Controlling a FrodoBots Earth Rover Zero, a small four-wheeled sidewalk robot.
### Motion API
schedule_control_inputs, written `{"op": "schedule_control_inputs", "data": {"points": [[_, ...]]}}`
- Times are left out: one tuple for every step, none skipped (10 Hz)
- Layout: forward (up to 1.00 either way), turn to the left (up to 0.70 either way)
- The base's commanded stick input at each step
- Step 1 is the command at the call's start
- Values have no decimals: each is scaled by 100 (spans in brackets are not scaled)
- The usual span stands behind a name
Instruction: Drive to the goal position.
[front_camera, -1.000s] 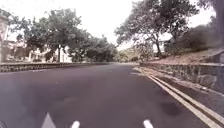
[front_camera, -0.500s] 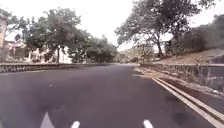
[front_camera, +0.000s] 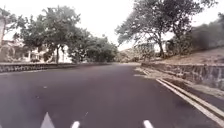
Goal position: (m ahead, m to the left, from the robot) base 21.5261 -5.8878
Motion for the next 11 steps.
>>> {"op": "schedule_control_inputs", "data": {"points": [[70, -35], [70, -35], [70, -35], [70, -35], [70, -23], [70, 0], [70, 0], [70, 0], [70, 0], [70, 0], [70, 0]]}}
